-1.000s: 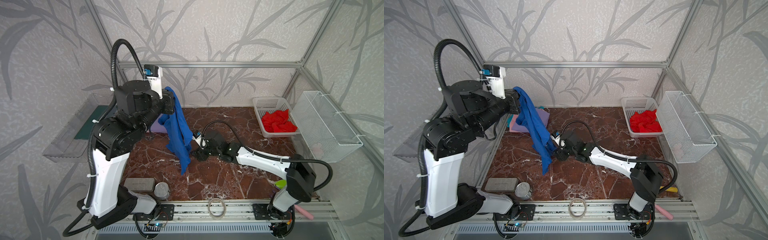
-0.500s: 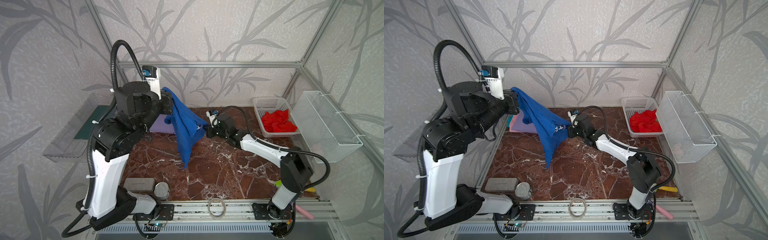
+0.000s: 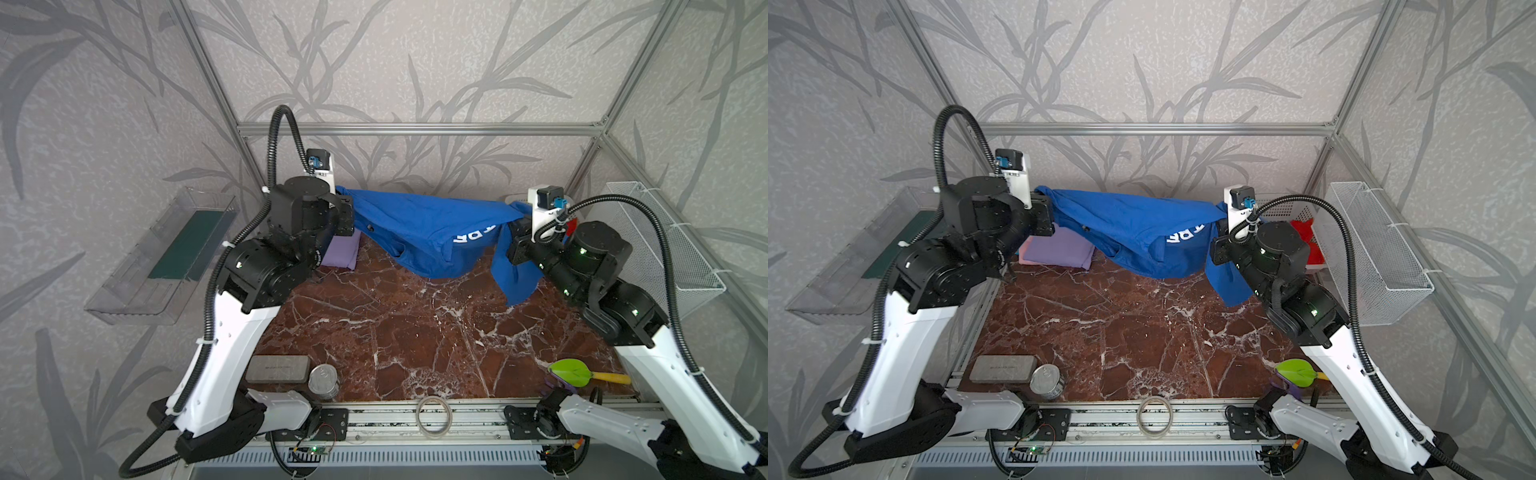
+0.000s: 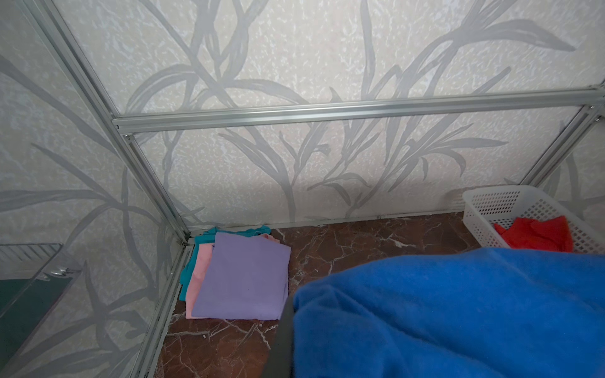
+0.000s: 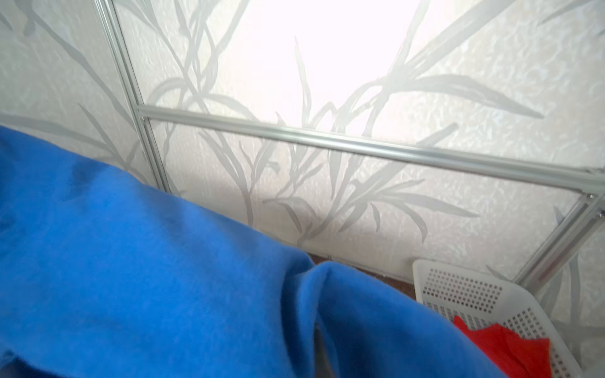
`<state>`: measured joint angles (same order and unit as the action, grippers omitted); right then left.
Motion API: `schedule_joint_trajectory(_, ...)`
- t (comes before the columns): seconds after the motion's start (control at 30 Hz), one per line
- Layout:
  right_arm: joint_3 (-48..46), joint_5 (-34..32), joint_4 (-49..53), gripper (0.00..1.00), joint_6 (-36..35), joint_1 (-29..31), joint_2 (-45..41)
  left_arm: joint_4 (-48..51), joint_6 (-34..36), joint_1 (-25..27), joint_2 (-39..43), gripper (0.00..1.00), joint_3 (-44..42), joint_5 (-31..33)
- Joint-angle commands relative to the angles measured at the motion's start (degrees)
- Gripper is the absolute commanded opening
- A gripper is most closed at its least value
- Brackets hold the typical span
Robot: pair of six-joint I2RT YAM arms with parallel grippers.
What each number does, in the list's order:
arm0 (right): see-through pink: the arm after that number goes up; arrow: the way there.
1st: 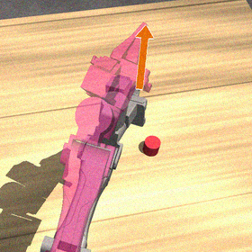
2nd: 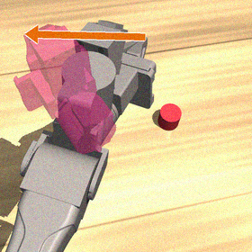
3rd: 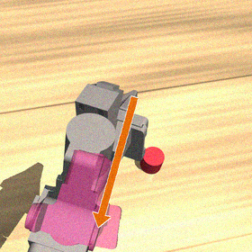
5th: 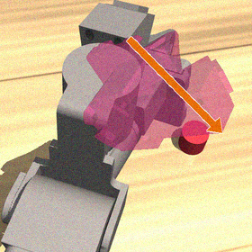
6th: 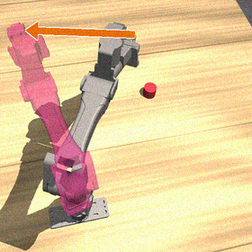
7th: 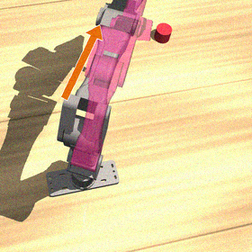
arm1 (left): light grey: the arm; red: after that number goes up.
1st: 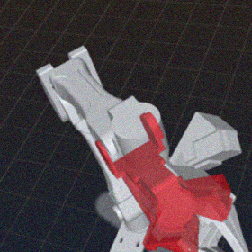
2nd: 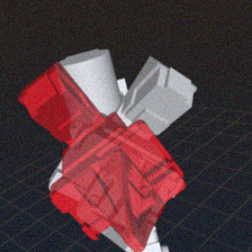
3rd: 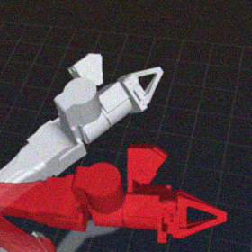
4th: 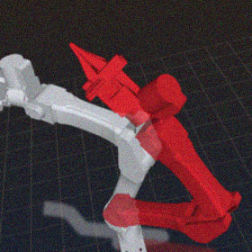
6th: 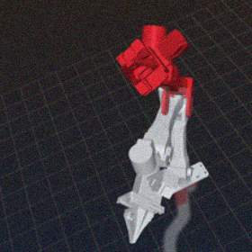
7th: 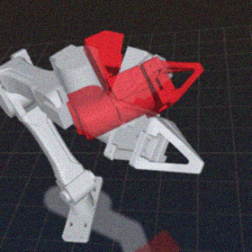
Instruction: Fold and stack the t-shirts
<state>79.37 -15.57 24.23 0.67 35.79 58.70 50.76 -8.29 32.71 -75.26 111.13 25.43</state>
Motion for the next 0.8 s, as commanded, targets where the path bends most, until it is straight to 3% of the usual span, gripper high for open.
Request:
schedule_joint_trajectory(0.0, -9.6, -1.3, 9.2, 0.00, 3.4, 0.1, 0.8, -2.2, -3.1, -3.1, 0.5, 0.00, -8.4, -0.3)
schedule_joint_trajectory(0.13, -19.7, 0.5, 7.7, 0.00, 10.3, 0.1, 0.1, -4.5, -9.1, -11.4, 1.1, 0.00, -20.4, -9.2)
schedule_joint_trajectory(0.3, -23.3, -0.6, 3.2, 0.00, 11.9, 0.1, 8.3, -10.2, -11.6, -14.6, -4.7, 0.00, -28.0, -15.2)
schedule_joint_trajectory(0.47, -18.7, -8.0, -1.1, 0.00, 12.4, -0.8, 23.3, -12.7, -15.6, -15.2, -17.6, 0.00, -24.0, -18.7)
schedule_joint_trajectory(0.67, -6.9, -9.8, -0.6, 0.01, 12.2, -4.4, 42.5, -10.7, -17.6, -15.4, -36.6, 0.00, -11.1, -19.7)
schedule_joint_trajectory(0.73, -2.3, -9.1, 2.6, 0.09, 12.3, -5.5, 47.4, -6.8, -17.5, -15.5, -42.7, 0.00, -5.1, -19.8)
schedule_joint_trajectory(0.77, -0.6, -8.0, 4.1, 0.17, 12.7, -6.0, 49.0, -4.8, -17.4, -15.5, -45.3, 0.00, -2.2, -19.8)
